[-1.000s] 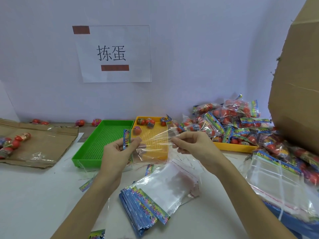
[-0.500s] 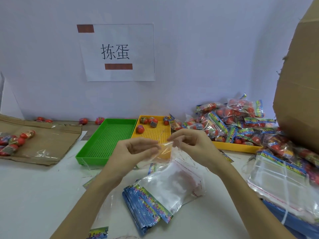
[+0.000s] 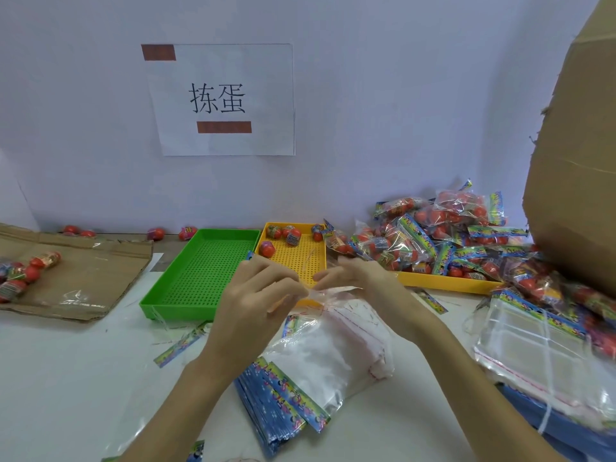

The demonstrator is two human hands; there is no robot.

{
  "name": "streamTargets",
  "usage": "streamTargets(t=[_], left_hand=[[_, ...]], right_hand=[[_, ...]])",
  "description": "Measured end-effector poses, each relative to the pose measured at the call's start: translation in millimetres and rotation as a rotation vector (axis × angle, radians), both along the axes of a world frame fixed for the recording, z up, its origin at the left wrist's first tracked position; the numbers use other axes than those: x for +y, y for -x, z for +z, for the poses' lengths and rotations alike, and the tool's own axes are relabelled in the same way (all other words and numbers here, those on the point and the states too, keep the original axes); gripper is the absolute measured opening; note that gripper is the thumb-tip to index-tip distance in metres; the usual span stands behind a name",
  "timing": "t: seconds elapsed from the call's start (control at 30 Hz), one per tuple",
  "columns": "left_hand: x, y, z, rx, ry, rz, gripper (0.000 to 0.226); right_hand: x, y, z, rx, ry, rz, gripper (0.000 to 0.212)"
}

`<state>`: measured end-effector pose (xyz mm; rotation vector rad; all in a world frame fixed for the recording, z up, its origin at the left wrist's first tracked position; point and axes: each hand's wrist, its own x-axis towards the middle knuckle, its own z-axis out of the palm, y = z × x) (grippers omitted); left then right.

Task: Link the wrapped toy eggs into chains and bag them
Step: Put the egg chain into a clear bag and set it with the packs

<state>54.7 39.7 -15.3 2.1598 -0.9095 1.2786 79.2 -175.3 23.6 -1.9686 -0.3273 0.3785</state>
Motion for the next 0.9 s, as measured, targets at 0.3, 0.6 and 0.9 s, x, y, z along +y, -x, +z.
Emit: streamTargets(t=[0.3,0.6,0.9], left_hand=[[-3,5,-3,-0.161,-0.101,0.027,0.019],[-6,4,-5,-0.049,-0.155,0.093,0.009],[-6,8,4,0.515,0.232,0.04,0.059]], right_hand=[[-1,5,-3,-0.026,-0.247,-0.197,0.055],[-13,2,-2,0.061,-0.427,-0.22,0.015],[-11,10,5,-0.312,-0.078,-0.029,0.022]])
